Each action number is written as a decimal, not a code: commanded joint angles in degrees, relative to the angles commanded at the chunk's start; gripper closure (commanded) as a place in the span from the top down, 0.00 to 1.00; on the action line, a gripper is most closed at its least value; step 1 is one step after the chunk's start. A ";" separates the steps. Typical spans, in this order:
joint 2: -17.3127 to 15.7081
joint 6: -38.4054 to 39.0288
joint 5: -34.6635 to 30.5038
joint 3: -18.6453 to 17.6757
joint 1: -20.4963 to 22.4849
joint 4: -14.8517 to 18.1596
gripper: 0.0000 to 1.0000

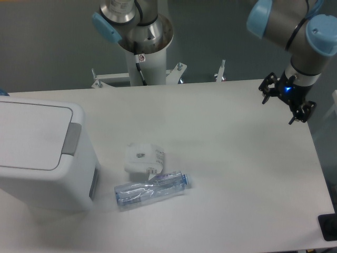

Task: Open the trash can
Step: 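Move the gripper across the table toward the white trash can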

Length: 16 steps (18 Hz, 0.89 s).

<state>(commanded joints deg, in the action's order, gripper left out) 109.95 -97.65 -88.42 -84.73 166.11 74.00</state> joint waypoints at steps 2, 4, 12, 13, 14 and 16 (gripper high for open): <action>0.26 0.09 0.17 0.09 -0.09 -0.09 1.00; 0.18 0.18 0.35 0.09 -0.18 0.00 1.00; 0.35 20.45 10.01 0.26 -0.88 -0.09 1.00; 0.53 23.18 10.02 1.13 -2.01 -0.09 1.00; 0.70 25.90 10.11 1.84 -3.24 -0.09 1.00; 0.35 30.30 10.63 2.37 -4.39 0.00 1.00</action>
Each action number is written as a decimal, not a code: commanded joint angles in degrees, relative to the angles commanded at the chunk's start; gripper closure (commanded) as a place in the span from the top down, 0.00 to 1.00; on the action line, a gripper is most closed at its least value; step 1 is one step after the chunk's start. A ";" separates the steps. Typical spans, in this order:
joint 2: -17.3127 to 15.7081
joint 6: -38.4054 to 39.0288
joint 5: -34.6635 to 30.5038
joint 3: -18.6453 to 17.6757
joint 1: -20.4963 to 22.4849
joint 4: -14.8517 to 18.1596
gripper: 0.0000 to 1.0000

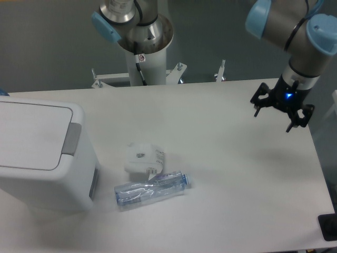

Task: Open the trash can
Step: 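Move the gripper across the table toward the white trash can, then lower the gripper onto the lid edge of the white trash can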

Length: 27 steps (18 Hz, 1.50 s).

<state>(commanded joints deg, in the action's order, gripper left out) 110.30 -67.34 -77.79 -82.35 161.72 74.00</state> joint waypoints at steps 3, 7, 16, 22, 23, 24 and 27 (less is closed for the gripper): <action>0.09 5.88 1.50 0.61 -3.34 -0.44 1.00; -0.09 21.06 8.59 2.55 -6.68 -4.30 1.00; -2.19 35.86 16.79 6.94 -12.65 -4.66 1.00; -5.18 44.12 16.44 5.10 -18.80 -3.61 1.00; -5.27 46.23 16.18 5.01 -20.12 -3.43 1.00; -5.54 47.29 16.18 4.49 -20.74 -3.51 1.00; -5.54 48.01 16.44 4.75 -21.71 -3.43 1.00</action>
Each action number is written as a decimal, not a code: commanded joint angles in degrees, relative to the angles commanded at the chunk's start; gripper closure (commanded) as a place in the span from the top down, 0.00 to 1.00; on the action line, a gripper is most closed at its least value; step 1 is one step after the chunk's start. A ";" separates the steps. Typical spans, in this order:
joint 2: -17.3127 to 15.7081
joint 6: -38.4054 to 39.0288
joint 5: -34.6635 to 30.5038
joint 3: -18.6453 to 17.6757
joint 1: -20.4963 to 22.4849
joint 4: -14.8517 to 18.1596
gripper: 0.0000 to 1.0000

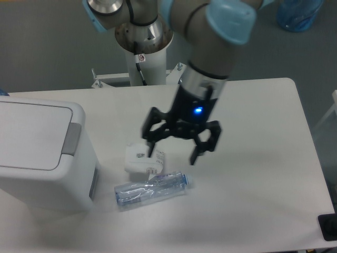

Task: Open the trash can
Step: 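Lower the gripper onto the lid edge of the white trash can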

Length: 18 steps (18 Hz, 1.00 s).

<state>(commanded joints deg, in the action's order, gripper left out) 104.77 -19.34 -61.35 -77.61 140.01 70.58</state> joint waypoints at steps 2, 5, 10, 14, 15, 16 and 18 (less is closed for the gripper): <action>-0.18 2.19 -0.17 -0.17 -1.05 0.35 1.00; -0.79 3.69 -0.17 -0.70 -2.37 0.44 1.00; -2.63 5.71 -2.80 -4.74 -7.20 -0.62 1.00; -4.74 8.79 -4.13 -6.07 -9.23 -0.79 1.00; -4.92 9.31 -4.13 -5.98 -9.40 -0.79 1.00; -4.92 9.67 -4.13 -5.89 -9.49 -0.79 1.00; -4.92 9.58 -4.22 -6.15 -9.49 -0.97 1.00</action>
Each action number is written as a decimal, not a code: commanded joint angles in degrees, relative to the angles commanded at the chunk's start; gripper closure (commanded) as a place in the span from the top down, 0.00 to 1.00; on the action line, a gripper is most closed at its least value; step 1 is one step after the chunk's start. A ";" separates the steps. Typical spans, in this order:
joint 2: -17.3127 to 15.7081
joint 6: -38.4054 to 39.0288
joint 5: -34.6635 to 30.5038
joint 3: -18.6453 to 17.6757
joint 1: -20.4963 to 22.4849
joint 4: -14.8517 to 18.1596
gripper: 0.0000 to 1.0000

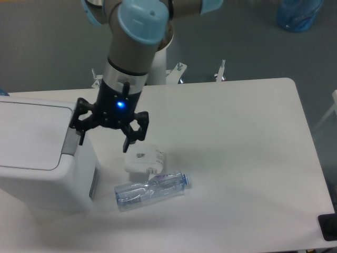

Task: Open the trash can
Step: 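Lower the gripper onto the lid edge of the white trash can, then push the trash can lid open with the gripper fingers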

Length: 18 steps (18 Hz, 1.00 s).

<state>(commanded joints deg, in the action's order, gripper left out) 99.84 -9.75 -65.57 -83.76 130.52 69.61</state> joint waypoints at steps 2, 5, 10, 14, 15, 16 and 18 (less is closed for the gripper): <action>0.35 -0.35 -0.09 0.00 0.00 -0.26 1.00; 0.44 -0.44 -0.09 -0.09 0.00 -0.27 1.00; 0.00 -0.35 -0.17 -0.88 0.00 -0.09 1.00; 0.09 -0.62 -1.83 -1.76 0.00 -0.35 1.00; 0.09 -0.62 -2.63 -1.85 0.00 -0.35 1.00; 0.09 -0.44 -2.81 -1.85 -0.17 -0.35 1.00; 0.18 -0.27 -2.81 -1.76 -0.35 -0.27 1.00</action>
<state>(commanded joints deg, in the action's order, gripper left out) 100.02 -10.02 -68.38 -85.52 130.17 69.34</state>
